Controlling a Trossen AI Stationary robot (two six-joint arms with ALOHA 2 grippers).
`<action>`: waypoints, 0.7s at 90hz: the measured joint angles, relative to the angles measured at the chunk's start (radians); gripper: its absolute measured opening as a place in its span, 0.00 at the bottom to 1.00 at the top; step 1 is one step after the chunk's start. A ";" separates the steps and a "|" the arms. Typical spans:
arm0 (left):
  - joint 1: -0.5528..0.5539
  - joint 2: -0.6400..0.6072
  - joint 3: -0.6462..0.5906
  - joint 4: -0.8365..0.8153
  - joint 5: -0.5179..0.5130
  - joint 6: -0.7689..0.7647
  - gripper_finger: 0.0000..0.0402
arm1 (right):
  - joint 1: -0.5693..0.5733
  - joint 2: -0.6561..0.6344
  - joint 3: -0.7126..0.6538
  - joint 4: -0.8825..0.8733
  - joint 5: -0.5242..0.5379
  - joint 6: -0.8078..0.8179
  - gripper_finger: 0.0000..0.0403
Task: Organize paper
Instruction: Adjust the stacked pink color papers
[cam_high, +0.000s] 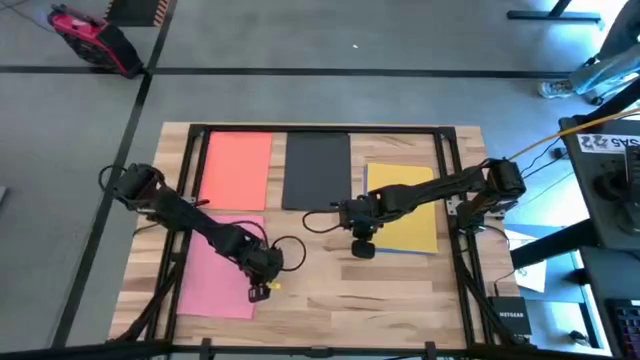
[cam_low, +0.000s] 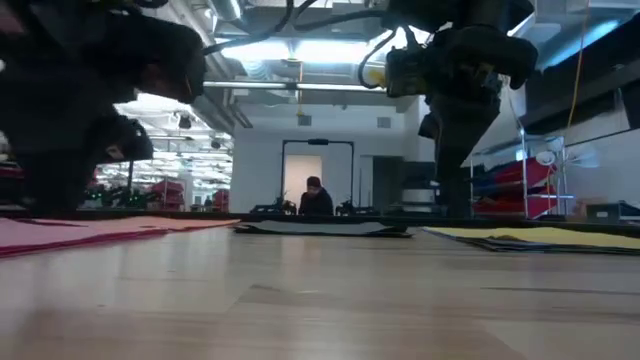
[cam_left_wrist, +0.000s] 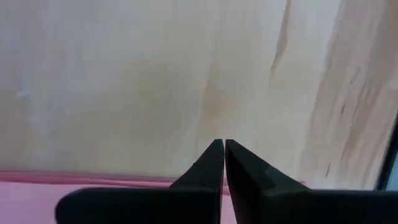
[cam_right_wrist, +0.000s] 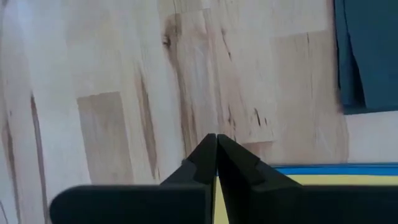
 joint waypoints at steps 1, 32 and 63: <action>0.004 0.000 -0.001 -0.005 -0.007 0.007 0.00 | 0.000 0.000 0.000 0.000 0.004 0.000 0.00; 0.196 0.003 -0.004 -0.103 -0.119 0.110 0.00 | -0.001 0.000 0.000 0.002 0.052 -0.002 0.00; 0.247 -0.001 -0.084 -0.100 -0.122 0.101 0.00 | -0.001 0.000 0.000 0.003 0.054 -0.015 0.00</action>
